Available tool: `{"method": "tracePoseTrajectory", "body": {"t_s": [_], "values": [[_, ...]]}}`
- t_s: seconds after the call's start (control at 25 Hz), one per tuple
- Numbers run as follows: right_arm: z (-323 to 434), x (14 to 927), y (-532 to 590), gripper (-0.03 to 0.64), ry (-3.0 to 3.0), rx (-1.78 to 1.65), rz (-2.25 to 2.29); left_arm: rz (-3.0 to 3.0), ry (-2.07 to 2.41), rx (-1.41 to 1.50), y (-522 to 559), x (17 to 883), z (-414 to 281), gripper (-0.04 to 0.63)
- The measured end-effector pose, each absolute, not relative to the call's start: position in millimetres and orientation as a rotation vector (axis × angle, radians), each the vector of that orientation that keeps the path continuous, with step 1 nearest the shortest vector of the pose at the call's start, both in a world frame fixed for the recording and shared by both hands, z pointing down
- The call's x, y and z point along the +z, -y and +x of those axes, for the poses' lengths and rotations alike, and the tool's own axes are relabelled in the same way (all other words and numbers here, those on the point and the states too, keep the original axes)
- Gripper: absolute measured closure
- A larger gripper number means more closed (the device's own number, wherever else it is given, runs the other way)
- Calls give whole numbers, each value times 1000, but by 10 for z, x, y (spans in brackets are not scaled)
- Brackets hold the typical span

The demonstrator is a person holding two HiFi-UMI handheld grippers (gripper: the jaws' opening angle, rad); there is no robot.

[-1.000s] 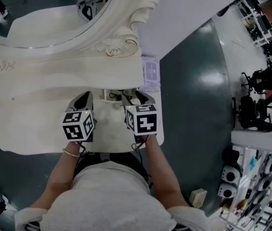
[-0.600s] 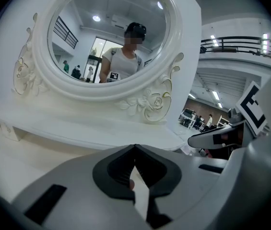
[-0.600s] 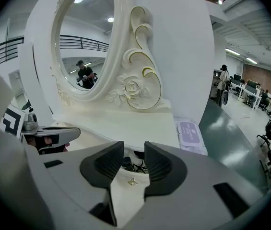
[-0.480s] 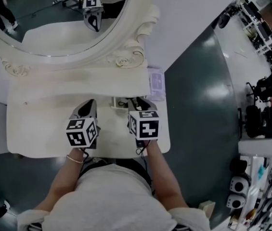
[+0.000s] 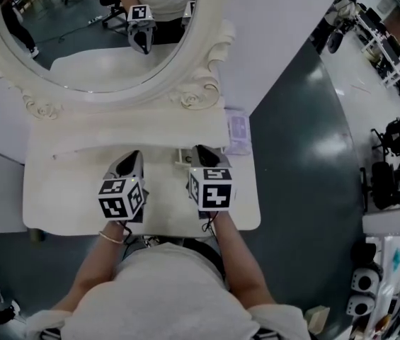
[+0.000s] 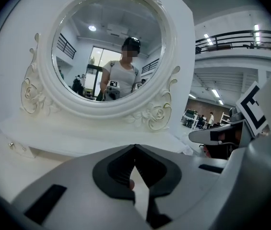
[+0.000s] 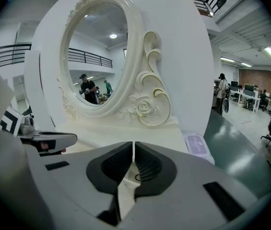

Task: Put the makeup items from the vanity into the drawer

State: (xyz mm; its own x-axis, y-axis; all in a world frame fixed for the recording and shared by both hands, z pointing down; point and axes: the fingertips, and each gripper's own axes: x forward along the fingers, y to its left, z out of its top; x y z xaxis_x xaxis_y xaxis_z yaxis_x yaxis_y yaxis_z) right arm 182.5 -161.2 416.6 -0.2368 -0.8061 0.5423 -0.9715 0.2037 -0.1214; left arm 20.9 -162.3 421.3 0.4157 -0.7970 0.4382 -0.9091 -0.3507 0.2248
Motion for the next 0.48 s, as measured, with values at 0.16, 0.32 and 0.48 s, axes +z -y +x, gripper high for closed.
{"method": "tracePoseTrajectory", "body": {"t_s": [0.16, 0.32, 0.48], "values": [[1762, 4199, 1584, 591, 2134, 641, 1652, 2246, 1467, 352, 1625, 4187, 132, 592], [1804, 4167, 1543, 592, 2127, 647, 1675, 2254, 1460, 353, 1600, 4160, 139, 592], [1923, 4135, 1486, 592, 2108, 662, 1723, 2264, 1440, 360, 1565, 4162, 191, 592]]}}
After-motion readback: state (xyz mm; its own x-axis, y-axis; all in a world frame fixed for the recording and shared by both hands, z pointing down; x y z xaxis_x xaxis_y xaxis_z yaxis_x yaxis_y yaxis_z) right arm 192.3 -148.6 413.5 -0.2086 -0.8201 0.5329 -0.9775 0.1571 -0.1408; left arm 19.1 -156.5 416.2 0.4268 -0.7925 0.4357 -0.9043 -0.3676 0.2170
